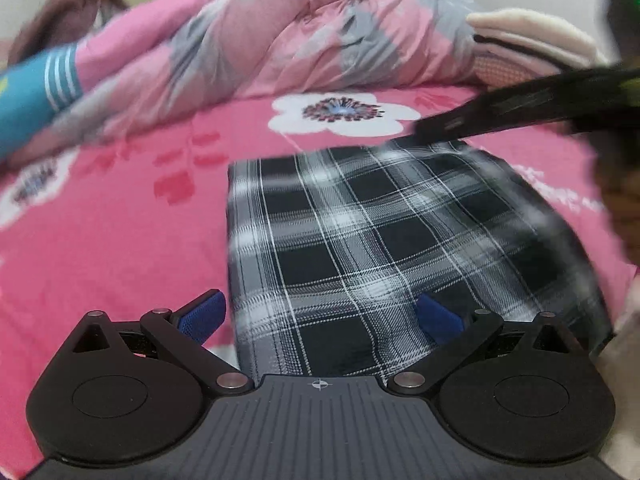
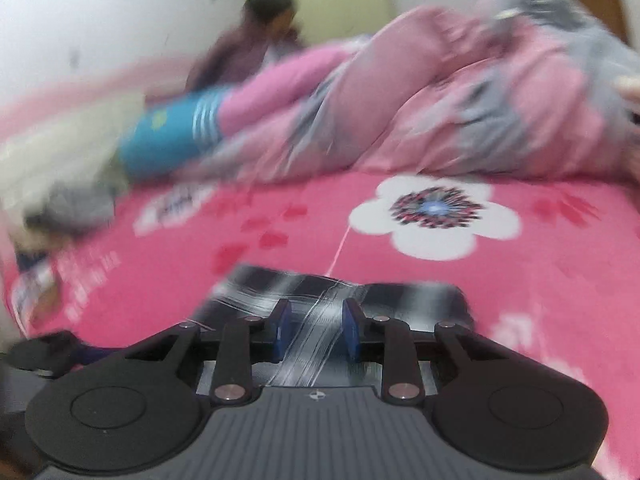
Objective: Fold clothes
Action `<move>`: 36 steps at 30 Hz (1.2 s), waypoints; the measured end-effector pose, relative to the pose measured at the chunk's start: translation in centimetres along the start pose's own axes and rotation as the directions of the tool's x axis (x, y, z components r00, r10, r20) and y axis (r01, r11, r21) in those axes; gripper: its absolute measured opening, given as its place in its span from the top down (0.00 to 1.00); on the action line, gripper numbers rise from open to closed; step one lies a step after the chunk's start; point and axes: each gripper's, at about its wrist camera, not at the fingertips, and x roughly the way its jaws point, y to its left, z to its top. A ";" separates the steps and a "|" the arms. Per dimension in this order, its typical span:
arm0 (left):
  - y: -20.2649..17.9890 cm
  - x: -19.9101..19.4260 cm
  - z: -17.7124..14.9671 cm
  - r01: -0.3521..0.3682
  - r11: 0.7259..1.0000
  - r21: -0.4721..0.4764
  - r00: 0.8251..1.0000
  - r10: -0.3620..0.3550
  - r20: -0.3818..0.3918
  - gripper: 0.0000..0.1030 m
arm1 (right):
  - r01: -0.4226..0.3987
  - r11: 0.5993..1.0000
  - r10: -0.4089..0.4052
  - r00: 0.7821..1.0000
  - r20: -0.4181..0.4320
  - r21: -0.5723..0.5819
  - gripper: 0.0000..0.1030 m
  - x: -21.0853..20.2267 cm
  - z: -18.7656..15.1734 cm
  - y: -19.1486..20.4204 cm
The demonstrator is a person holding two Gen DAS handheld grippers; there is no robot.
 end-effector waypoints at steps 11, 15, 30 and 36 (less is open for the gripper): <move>1.0 0.6 -0.1 0.067 0.996 -0.054 0.997 -0.069 -0.036 0.00 | 0.196 0.965 -0.176 0.977 -0.124 0.176 0.81 3.8 2.0 -10.8; 0.9 0.6 0.2 0.060 0.997 -0.044 0.997 -0.062 -0.047 0.00 | 0.005 0.982 0.013 0.995 -0.095 0.187 0.81 3.0 0.8 -8.2; -0.2 0.5 1.0 0.000 1.000 -0.002 0.997 0.000 -0.078 0.00 | 0.021 0.984 -0.015 0.999 -0.035 0.176 0.96 -3.6 -4.4 -3.8; -0.8 0.5 1.4 -0.027 1.000 0.008 0.994 0.028 -0.101 0.00 | 0.211 0.883 -0.219 0.975 -0.029 0.419 0.93 -7.7 -7.6 -7.8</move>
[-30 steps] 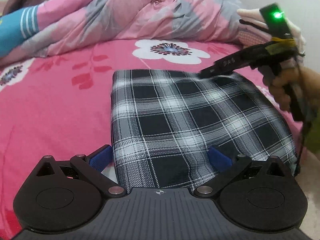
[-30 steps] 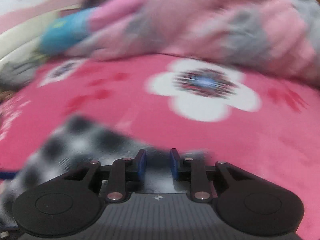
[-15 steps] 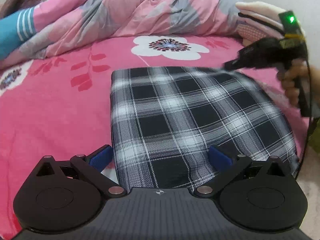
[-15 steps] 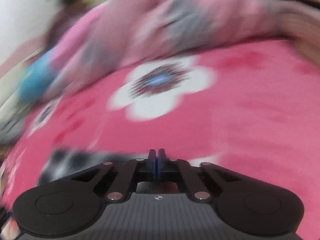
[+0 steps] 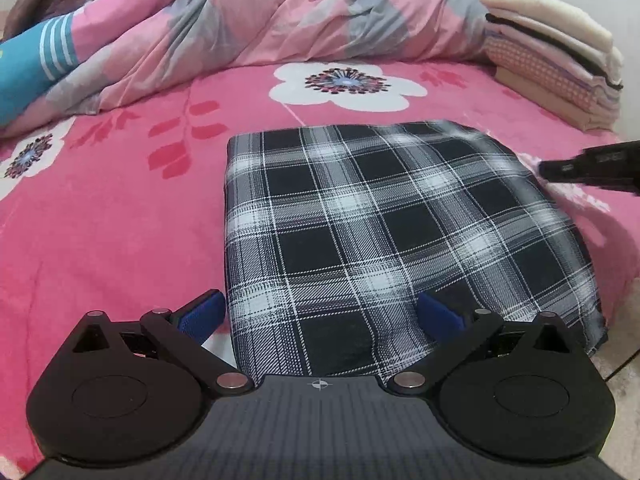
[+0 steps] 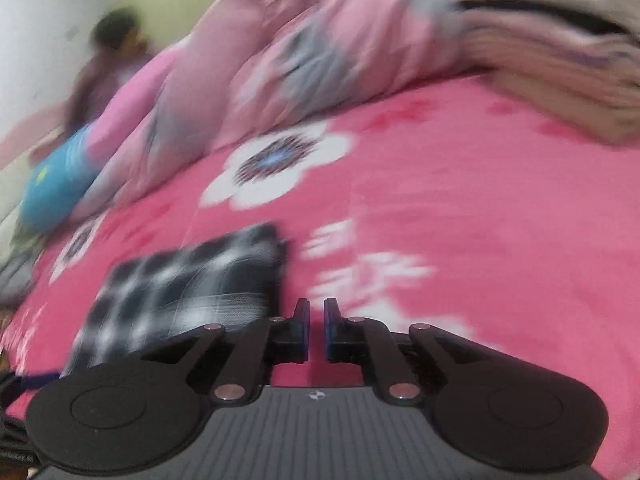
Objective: Fold clothes
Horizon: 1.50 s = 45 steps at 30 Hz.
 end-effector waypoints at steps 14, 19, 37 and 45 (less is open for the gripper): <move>-0.2 -1.1 0.1 -0.017 1.000 0.011 1.000 0.017 0.026 0.00 | -0.072 0.997 0.071 0.997 0.023 0.036 0.88 -3.6 -4.5 2.0; -0.7 -2.6 -0.3 -0.014 0.999 0.035 0.999 0.013 0.038 0.00 | -0.108 0.992 0.113 0.991 0.077 -0.058 0.88 -6.7 -5.3 4.2; -0.9 -1.6 -1.2 -0.002 1.000 0.012 1.000 0.002 -0.005 0.00 | -0.088 0.961 0.100 0.994 0.033 -0.262 0.88 -8.7 -7.7 7.6; -0.7 -1.4 -1.2 0.012 1.000 0.011 1.000 -0.011 -0.012 0.00 | -0.052 0.936 0.009 0.993 -0.122 -0.349 0.88 -6.0 -10.3 8.2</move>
